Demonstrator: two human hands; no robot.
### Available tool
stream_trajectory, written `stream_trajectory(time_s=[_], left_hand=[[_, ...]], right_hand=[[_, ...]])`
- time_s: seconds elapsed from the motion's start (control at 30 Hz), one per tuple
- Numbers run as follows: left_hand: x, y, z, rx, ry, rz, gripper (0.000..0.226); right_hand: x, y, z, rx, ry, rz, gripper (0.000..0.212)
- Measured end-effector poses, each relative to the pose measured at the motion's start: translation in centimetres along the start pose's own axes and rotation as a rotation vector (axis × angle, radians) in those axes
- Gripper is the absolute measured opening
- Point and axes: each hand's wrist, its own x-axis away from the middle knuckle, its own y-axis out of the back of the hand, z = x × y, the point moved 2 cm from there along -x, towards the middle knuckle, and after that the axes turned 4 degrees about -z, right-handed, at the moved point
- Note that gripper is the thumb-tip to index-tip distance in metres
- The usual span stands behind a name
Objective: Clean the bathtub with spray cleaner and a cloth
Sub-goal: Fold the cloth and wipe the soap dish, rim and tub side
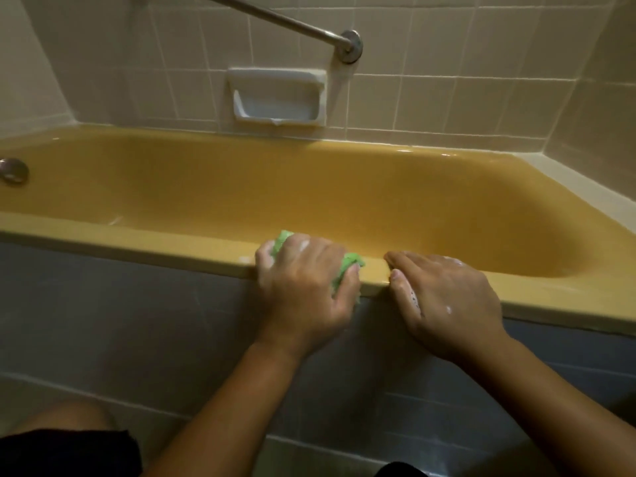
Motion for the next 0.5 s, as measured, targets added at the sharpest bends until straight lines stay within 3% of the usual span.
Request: stream_trajectory(time_s=[0.13, 0.17, 0.3, 0.4, 0.47, 0.5], left_hand=[[-0.7, 1.2, 5.7, -0.088, 0.336, -0.119, 0.024], [-0.9, 1.1, 4.7, -0.11, 0.349, -0.099, 0.024], [0.2, 0.9, 3.7, -0.003, 0.023, -0.039, 0.029], [-0.2, 2.3, 10.9, -0.08, 0.204, -0.132, 0.031], [-0.7, 2.9, 12.0, -0.107, 0.353, -0.118, 0.029], [-0.8, 2.7, 11.0, -0.14, 0.334, -0.081, 0.029]], right_hand=[[-1.1, -0.7, 2.3, -0.013, 0.06, 0.034, 0.048], [-1.5, -1.0, 3.3, -0.023, 0.081, 0.067, 0.05], [-2.5, -1.1, 4.8, -0.041, 0.13, 0.088, 0.049], [-2.9, -1.0, 5.8, -0.022, 0.174, 0.112, 0.05], [-4.1, -1.5, 7.9, -0.028, 0.247, 0.141, 0.05], [-4.8, -1.9, 9.0, -0.033, 0.285, 0.148, 0.049]])
